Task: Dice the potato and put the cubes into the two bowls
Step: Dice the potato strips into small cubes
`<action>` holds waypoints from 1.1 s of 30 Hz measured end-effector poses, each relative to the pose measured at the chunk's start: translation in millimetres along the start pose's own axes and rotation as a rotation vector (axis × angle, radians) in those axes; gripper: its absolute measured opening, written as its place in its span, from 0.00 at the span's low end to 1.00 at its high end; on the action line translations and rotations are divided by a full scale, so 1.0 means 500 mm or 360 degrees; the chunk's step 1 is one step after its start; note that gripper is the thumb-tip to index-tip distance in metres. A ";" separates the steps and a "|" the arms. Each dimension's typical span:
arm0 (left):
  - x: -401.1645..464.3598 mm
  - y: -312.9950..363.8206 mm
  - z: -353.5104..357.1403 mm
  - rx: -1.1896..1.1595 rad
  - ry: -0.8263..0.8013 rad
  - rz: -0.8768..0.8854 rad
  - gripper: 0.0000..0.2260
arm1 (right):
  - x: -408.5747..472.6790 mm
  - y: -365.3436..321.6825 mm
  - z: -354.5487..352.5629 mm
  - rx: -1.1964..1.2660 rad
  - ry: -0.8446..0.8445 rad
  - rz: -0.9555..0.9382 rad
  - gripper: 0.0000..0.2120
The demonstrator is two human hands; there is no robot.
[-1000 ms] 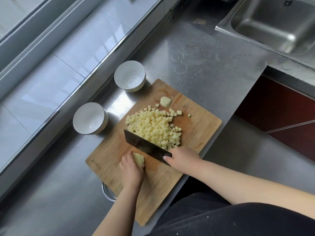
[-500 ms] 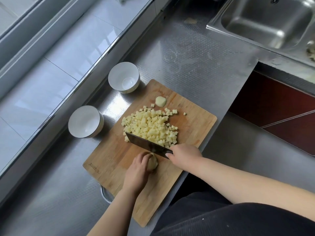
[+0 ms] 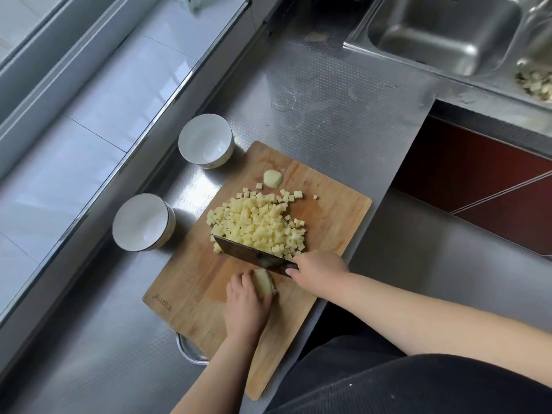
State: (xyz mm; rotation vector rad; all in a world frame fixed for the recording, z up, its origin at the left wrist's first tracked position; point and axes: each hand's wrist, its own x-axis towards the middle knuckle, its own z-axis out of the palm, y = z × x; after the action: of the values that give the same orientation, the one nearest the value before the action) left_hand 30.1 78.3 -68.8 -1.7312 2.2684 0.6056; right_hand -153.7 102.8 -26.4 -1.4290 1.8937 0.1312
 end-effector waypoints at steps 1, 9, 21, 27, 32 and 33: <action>0.001 0.005 -0.001 0.0013 -0.0010 -0.0015 0.29 | 0.000 0.000 0.001 0.0005 0.0002 0.0001 0.18; 0.022 -0.023 -0.029 0.0233 -0.0186 0.0359 0.30 | -0.001 0.000 0.007 0.0034 0.0010 -0.0001 0.18; 0.032 -0.055 -0.051 0.0280 -0.0233 0.0546 0.30 | 0.001 0.002 0.010 0.0103 -0.0006 0.0045 0.19; 0.021 -0.043 -0.048 0.0334 -0.0238 0.0366 0.32 | -0.001 0.003 0.013 0.0113 0.0006 0.0020 0.17; 0.013 -0.034 -0.043 0.0277 -0.0240 0.0230 0.32 | -0.004 0.004 0.015 0.0099 0.0018 0.0003 0.18; 0.014 -0.033 -0.042 0.0282 -0.0246 0.0239 0.32 | -0.006 0.004 0.016 0.0104 0.0025 -0.0002 0.18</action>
State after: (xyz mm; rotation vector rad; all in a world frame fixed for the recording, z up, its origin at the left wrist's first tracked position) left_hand 45.6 58.8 -56.1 -1.3934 2.2804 0.5287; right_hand -150.9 110.0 -31.0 -1.3907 1.8924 0.0572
